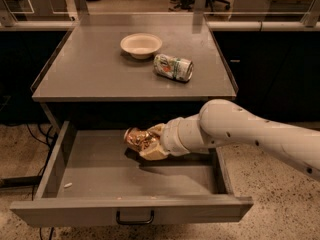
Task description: Place orange can into top drawer
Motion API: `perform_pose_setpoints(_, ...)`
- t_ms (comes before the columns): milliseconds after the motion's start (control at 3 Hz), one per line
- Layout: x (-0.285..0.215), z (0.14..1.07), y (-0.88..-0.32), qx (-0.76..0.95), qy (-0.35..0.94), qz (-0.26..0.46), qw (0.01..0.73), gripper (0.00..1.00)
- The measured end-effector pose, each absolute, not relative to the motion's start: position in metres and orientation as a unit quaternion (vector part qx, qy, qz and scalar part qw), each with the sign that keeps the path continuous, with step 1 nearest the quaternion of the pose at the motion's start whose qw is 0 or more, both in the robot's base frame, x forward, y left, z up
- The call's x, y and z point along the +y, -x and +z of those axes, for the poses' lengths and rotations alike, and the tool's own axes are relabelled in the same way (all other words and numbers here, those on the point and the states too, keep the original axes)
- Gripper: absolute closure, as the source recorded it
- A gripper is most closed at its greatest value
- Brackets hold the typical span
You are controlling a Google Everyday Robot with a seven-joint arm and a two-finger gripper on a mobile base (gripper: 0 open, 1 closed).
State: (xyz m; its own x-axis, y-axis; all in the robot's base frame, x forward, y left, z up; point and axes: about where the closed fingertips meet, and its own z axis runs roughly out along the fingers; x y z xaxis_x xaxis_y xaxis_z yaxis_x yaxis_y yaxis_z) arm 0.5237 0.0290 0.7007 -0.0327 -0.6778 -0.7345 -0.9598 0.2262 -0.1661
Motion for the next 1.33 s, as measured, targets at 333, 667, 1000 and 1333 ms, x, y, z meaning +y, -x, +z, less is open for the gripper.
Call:
perform_pose_setpoints(333,0.036,0.676,-0.525,0.692,0.596,0.193,0.358,1.0)
perform_pose_setpoints(667,0.04,0.662,-0.524,0.691,0.6,0.191,0.354,1.0)
perform_pose_setpoints(1000,0.042,0.654,-0.522,0.691,0.601,0.189,0.353,1.0)
perform_pose_setpoints(1333,0.045,0.648,-0.521,0.693,0.604,0.188,0.346,1.0)
